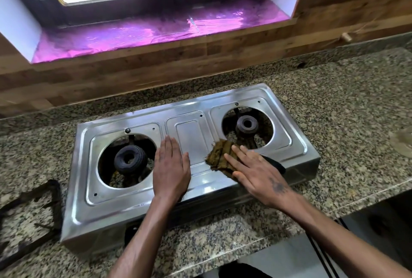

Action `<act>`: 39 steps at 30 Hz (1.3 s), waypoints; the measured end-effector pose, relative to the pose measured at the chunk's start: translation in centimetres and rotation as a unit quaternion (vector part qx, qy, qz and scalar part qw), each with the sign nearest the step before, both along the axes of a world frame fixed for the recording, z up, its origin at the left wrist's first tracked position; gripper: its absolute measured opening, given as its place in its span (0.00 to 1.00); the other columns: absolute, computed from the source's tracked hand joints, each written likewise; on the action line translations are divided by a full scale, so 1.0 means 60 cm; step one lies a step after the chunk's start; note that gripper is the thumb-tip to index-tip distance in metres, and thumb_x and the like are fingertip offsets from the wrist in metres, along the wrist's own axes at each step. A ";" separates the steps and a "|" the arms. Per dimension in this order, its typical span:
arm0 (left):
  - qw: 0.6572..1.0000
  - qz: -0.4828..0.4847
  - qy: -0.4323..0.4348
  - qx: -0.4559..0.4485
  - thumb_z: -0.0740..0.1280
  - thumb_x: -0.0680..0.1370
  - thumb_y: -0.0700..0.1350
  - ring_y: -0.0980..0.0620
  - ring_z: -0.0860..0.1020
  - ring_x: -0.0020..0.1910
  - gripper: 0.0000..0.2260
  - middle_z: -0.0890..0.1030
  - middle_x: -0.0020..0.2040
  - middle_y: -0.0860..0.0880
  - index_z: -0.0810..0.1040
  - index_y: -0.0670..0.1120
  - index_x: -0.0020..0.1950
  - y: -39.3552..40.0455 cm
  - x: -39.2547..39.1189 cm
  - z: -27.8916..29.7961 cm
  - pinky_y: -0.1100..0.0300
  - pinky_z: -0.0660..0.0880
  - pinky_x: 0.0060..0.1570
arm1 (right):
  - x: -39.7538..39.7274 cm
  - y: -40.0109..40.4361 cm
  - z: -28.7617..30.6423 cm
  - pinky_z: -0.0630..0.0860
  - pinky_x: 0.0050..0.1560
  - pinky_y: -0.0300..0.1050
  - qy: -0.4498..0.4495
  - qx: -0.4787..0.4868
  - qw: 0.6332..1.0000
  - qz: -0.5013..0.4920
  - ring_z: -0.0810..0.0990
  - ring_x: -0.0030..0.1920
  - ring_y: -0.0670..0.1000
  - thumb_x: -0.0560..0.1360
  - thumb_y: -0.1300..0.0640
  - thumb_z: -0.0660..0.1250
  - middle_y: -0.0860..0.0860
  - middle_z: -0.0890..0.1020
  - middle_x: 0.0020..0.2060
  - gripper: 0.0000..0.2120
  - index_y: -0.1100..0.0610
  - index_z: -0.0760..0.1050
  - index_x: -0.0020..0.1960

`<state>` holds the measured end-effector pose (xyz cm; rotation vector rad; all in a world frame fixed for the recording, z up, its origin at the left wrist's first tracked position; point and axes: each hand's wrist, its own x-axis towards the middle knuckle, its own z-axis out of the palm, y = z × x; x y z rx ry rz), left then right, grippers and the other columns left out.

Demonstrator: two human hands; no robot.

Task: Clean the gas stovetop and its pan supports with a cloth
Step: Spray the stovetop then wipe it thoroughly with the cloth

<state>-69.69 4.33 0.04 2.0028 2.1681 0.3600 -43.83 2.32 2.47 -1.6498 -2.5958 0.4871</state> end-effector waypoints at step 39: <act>0.995 -0.095 -0.016 -0.041 0.47 0.83 0.53 0.50 0.46 0.80 0.28 0.48 0.81 0.45 0.50 0.42 0.80 -0.022 -0.036 0.010 0.56 0.42 0.77 | -0.123 0.048 -0.011 0.36 0.78 0.46 -0.008 0.010 0.999 -0.035 0.39 0.80 0.52 0.84 0.43 0.46 0.53 0.41 0.81 0.29 0.49 0.42 0.82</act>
